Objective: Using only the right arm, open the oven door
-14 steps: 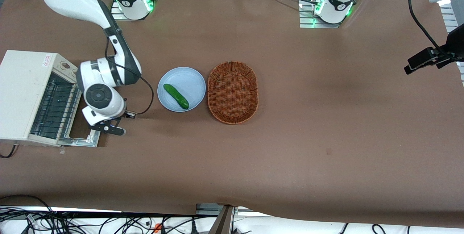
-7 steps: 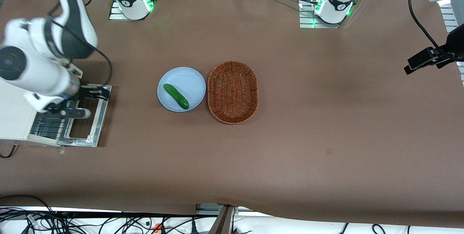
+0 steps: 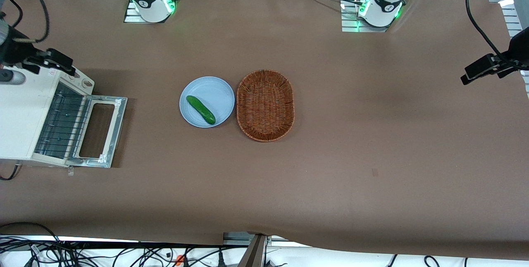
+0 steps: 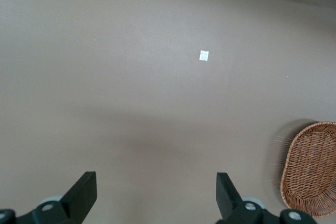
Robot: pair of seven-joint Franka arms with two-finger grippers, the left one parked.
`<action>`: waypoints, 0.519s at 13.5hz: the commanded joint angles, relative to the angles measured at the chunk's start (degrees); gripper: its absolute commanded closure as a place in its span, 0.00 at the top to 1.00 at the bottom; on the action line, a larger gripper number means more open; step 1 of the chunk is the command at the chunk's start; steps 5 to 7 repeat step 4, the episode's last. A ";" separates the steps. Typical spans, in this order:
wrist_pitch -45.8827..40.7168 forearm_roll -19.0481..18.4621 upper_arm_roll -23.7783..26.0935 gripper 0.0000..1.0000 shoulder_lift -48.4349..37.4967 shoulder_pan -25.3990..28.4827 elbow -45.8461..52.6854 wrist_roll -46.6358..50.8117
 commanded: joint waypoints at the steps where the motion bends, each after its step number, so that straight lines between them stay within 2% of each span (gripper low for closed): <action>1: -0.01 0.99 1.58 1.00 -4.61 -2.43 -5.75 -1.03; 4: -0.63 0.56 3.85 1.00 -4.09 -2.43 -5.23 -0.51; 7: -0.63 0.56 3.85 1.00 -4.09 -2.43 -5.23 -0.51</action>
